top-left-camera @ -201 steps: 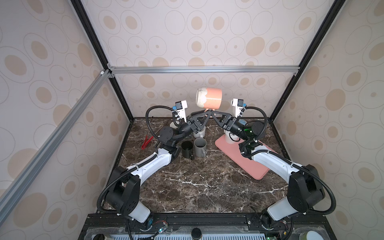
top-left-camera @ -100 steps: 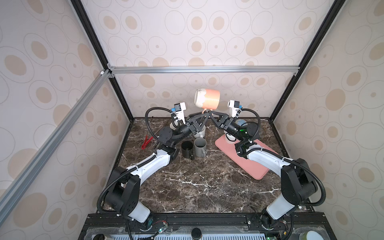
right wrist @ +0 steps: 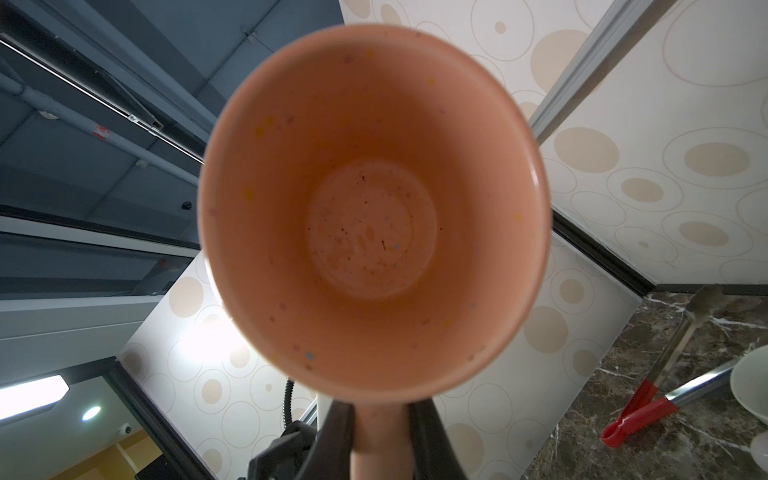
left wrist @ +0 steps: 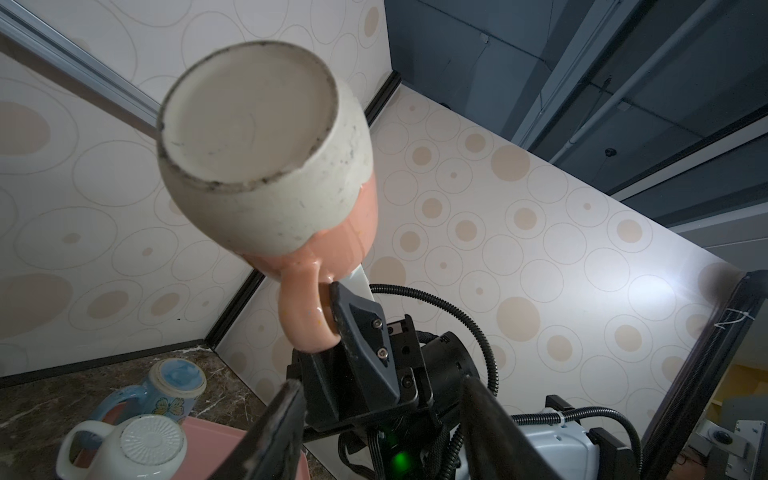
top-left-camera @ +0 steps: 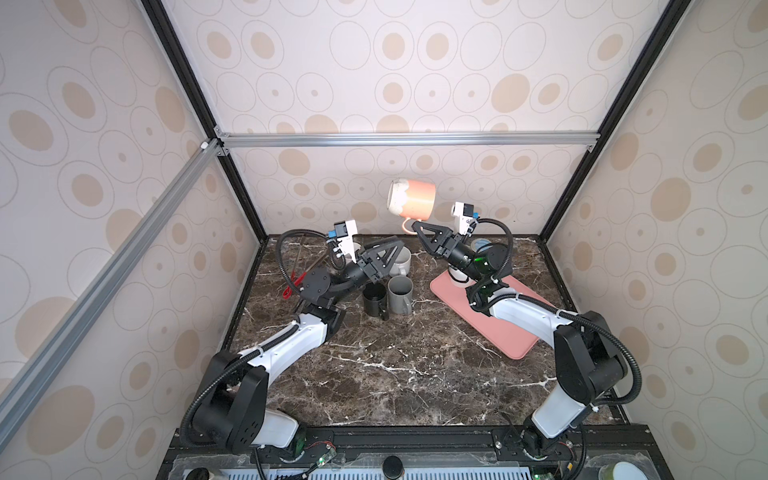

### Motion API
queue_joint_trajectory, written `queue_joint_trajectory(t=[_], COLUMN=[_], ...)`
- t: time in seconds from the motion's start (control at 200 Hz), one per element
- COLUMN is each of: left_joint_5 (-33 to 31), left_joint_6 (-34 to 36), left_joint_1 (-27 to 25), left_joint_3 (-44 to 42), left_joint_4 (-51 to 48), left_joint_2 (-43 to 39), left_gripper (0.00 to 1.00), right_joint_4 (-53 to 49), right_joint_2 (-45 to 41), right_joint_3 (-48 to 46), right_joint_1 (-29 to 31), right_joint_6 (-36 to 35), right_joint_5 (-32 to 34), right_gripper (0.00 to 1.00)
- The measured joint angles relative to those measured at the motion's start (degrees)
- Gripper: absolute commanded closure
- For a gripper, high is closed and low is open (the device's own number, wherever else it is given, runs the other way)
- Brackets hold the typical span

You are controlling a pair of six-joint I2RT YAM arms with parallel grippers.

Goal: Turn the mug right side up
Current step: 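Open the left gripper and draw it back while the right holds the peach mug, then lower the peach mug toward the table beside the grey mugs with the right gripper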

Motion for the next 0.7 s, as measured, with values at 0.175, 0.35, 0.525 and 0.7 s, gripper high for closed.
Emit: queue_joint_trajectory(t=[0.175,0.35,0.525,0.7], left_joint_5=[-0.98,-2.23,-3.82,-7.15], left_joint_6=[2.08,3.50,5.44,8.26], left_joint_1=[4.92,9.60,12.37,14.64], left_joint_3=[-5.81,-10.97,-14.69,-18.40], left_joint_4=[-4.26,-9.62,-16.68,-24.83], left_joint_2=[-7.04,-12.04,-16.59,-23.91], left_gripper=[0.40,0.40,0.43,0.45], right_joint_4=[-4.66,-4.52,-4.90,-6.91], right_joint_2=[0.31,3.93,8.07,10.56], right_joint_3=[0.02,1.07,1.11,1.11], right_joint_1=[1.84,4.70,7.37,10.27], right_joint_6=[-1.68,-1.68,-1.60,-3.19], right_joint_5=[-0.02,0.20,1.07,2.03], right_gripper=[1.00,1.00,1.00,1.00])
